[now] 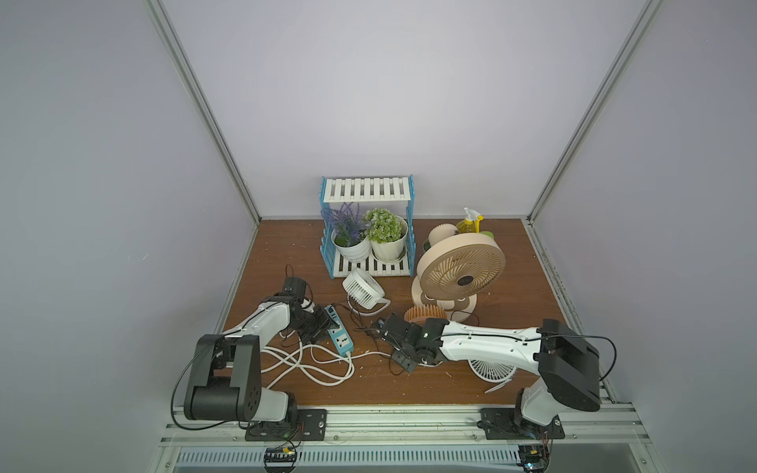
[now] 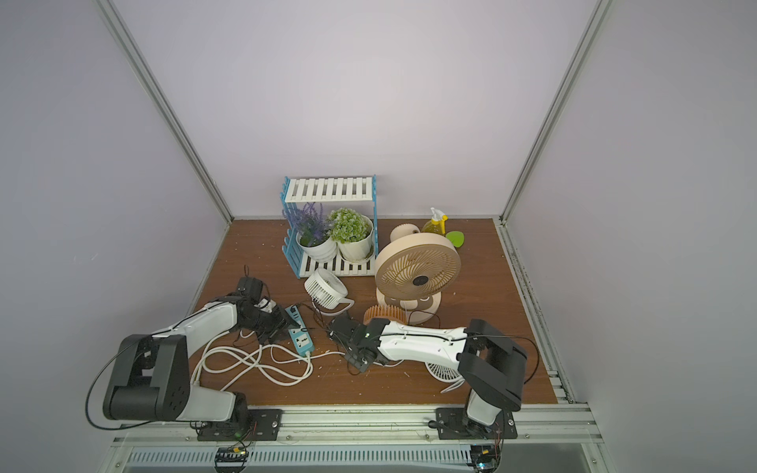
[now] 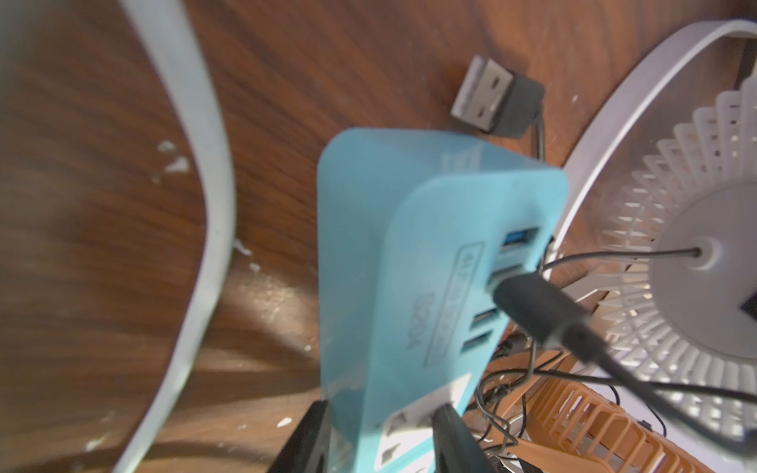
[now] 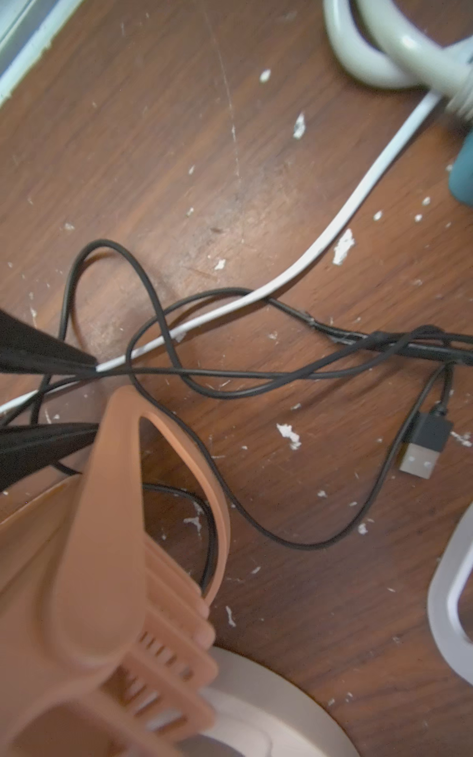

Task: Unplug the desk fan from the power strip
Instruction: Adjust the plug at the center of the board.

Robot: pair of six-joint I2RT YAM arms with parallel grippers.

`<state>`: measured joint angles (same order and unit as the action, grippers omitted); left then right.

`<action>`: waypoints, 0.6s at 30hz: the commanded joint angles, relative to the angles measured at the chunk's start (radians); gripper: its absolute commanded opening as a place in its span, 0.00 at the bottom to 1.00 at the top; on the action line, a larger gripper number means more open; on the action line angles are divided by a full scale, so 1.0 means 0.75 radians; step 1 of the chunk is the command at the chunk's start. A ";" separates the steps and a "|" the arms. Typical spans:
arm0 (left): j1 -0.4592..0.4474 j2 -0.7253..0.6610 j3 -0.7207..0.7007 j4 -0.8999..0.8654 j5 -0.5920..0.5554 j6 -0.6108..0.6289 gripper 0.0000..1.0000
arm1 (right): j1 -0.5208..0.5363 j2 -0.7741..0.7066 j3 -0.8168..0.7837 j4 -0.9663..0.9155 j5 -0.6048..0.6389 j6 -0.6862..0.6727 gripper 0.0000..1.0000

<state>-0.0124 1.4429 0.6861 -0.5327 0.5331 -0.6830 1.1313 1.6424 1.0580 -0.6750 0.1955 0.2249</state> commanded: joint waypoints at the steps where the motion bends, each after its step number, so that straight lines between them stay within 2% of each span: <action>1: 0.045 0.091 -0.080 0.001 -0.376 -0.018 0.43 | 0.019 0.025 -0.007 -0.029 0.028 0.004 0.24; 11: 0.045 0.091 -0.081 0.000 -0.377 -0.018 0.43 | 0.099 -0.097 -0.085 0.033 0.102 0.007 0.26; 18: 0.045 0.091 -0.080 -0.002 -0.380 -0.019 0.43 | 0.117 -0.015 -0.104 0.081 0.185 -0.009 0.25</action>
<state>-0.0116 1.4429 0.6861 -0.5323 0.5343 -0.6830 1.2091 1.6081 0.9882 -0.6426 0.2874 0.2230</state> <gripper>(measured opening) 0.429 0.255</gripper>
